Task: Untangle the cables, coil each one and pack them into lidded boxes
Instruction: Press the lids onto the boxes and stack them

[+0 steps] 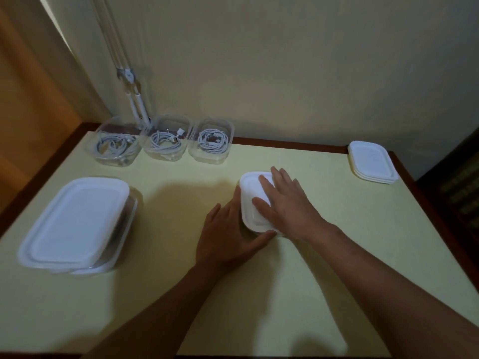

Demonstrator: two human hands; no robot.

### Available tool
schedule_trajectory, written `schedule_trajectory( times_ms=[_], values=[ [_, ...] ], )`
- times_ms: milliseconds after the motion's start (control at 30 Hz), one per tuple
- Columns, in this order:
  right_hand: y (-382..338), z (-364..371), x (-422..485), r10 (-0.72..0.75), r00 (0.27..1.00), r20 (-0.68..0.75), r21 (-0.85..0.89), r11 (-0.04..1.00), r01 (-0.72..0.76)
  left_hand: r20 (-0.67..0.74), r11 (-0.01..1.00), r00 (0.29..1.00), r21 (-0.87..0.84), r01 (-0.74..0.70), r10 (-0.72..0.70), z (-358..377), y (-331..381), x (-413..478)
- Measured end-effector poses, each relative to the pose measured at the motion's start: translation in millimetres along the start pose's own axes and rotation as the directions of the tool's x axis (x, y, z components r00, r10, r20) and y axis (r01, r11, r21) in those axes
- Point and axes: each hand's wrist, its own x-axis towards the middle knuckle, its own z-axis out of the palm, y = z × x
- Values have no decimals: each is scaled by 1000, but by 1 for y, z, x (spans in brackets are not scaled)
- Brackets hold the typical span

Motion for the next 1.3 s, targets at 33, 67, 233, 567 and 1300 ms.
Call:
schedule_trajectory(
  times_ms=[33, 67, 233, 567, 1300],
  values=[
    [0, 0, -1, 2, 1000, -2, -3, 1000, -2, 8, 1000, 1000, -9, 6, -6, 0, -1, 0],
    [0, 0, -2, 3, 1000, 2, -4, 1000, -3, 20, 1000, 1000, -19, 10, -10, -1, -1, 0],
    [0, 1, -4, 7, 1000, 1, 35, 999, -7, 49, 991, 996, -112, 79, -74, -4, -3, 0],
    [-9, 4, -14, 36, 999, -13, 36, 999, -35, 145, 976, 977, -123, 177, -159, -11, -4, 8],
    [-147, 33, -26, -29, 998, -51, 58, 998, 32, 137, 720, 974, 693, 36, -180, -211, -109, -37]
  ],
)
